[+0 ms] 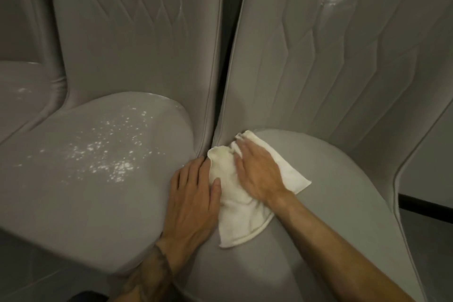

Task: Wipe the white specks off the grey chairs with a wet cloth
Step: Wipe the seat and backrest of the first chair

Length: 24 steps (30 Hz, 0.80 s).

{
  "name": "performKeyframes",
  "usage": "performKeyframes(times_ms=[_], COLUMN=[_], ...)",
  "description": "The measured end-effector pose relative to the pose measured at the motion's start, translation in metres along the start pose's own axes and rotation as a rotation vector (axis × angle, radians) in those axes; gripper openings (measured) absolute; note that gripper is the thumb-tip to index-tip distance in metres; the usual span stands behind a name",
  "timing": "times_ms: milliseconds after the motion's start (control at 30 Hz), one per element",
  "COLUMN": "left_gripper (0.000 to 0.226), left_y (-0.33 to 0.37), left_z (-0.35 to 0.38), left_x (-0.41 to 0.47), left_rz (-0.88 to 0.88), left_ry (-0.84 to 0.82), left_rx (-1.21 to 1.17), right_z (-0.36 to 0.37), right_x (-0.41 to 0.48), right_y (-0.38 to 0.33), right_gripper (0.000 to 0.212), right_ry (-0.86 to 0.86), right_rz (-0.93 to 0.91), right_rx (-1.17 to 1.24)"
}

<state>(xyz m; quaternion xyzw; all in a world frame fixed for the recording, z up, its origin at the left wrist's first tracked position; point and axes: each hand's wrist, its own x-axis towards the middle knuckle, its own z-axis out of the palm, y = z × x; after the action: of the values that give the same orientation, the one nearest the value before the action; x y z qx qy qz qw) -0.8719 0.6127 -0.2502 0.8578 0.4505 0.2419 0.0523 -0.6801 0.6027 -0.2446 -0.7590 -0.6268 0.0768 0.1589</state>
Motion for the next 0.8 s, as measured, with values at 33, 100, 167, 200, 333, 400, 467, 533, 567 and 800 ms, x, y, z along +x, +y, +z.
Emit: performKeyframes(times_ms=[33, 100, 167, 200, 333, 400, 467, 533, 567, 800], left_gripper=[0.047, 0.047, 0.047, 0.048, 0.044, 0.043, 0.045, 0.048, 0.05, 0.053], left_y=[-0.002, -0.01, -0.016, -0.017, -0.018, -0.018, -0.018, -0.017, -0.018, -0.016], left_z=[-0.003, -0.007, -0.009, -0.009, -0.007, -0.007, -0.008, -0.009, -0.009, -0.013], left_x=[-0.003, -0.009, -0.015, -0.016, -0.018, -0.017, -0.017, -0.018, -0.018, -0.017], left_rz=[0.012, 0.015, -0.009, -0.03, -0.059, -0.044, -0.059, -0.068, -0.065, -0.091], left_ry=[-0.004, 0.011, 0.031, 0.043, 0.033, 0.003, -0.001, 0.0, -0.006, -0.053], left_rx=[0.032, 0.094, 0.108, 0.103, 0.098, 0.112, 0.094, 0.068, 0.059, 0.064], right_z=[-0.003, 0.0, 0.015, 0.023, 0.013, 0.007, 0.012, 0.019, 0.022, 0.002], right_x=[0.008, 0.02, 0.012, 0.002, -0.029, -0.015, -0.004, -0.016, -0.029, -0.032], right_y=[0.007, -0.005, -0.036, -0.048, -0.028, -0.018, -0.033, -0.055, -0.061, 0.001], right_gripper=[0.05, 0.05, 0.049, 0.051, 0.056, 0.055, 0.056, 0.059, 0.06, 0.059], right_ry=[0.033, 0.052, 0.029, 0.018, -0.063, -0.028, -0.006, 0.0, -0.003, 0.001], right_rz=[0.063, 0.183, 0.186, 0.135, -0.106, -0.06, 0.076, 0.076, 0.016, 0.102], right_rx=[-0.013, -0.04, -0.012, 0.005, 0.034, 0.006, -0.011, 0.005, 0.008, -0.062])
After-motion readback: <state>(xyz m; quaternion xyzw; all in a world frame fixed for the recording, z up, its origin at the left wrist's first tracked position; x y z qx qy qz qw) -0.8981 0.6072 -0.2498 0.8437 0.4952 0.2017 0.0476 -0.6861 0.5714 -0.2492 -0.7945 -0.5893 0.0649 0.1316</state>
